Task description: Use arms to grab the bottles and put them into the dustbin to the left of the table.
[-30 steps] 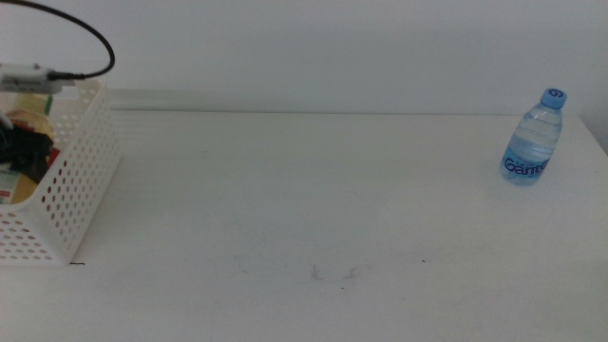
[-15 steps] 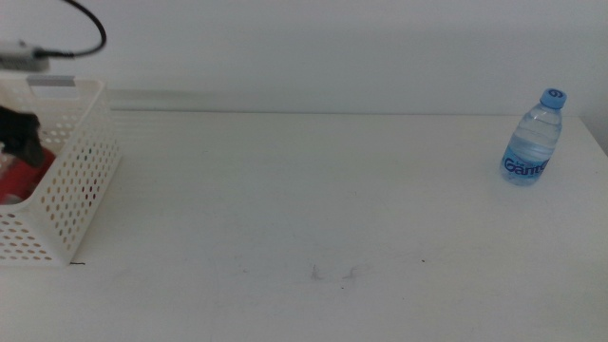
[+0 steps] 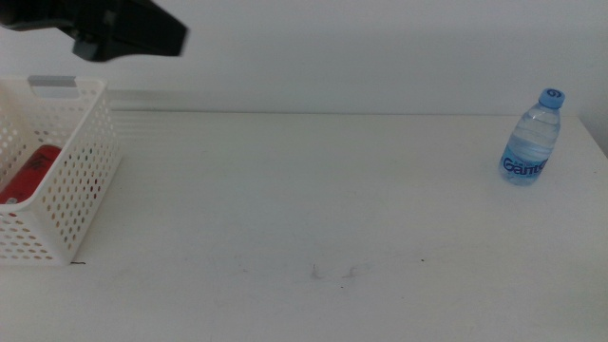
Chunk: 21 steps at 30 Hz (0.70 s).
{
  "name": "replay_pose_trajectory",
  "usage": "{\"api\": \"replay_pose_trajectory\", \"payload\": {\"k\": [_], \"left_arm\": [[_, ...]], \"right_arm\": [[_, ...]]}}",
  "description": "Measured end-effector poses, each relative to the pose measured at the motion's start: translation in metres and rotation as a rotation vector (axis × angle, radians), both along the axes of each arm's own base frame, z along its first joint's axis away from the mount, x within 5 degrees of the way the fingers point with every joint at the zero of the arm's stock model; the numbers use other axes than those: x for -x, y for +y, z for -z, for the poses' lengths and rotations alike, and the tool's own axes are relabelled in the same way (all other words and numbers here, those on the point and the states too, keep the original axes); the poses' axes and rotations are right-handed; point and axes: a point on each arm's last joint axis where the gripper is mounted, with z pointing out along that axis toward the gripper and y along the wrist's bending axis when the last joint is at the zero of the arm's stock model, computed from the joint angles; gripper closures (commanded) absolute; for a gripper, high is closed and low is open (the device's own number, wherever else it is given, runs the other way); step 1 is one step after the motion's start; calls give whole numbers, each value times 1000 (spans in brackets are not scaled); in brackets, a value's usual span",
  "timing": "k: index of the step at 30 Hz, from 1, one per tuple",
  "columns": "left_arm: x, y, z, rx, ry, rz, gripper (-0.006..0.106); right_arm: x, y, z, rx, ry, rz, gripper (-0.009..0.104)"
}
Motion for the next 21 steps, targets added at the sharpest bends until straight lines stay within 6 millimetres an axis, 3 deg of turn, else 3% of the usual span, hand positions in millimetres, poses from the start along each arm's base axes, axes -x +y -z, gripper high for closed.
{"api": "replay_pose_trajectory", "payload": {"k": [3, 6, 21], "left_arm": [[27, -19, -12, -31, -42, 66, 7], [37, -31, -15, -52, -36, 93, 7], [37, -33, -13, -84, -35, 69, 7]], "right_arm": [[0, 0, 0, 0, 0, 0, 7], [0, 0, 0, 0, 0, 0, 7], [0, 0, 0, 0, 0, 0, 7]]}}
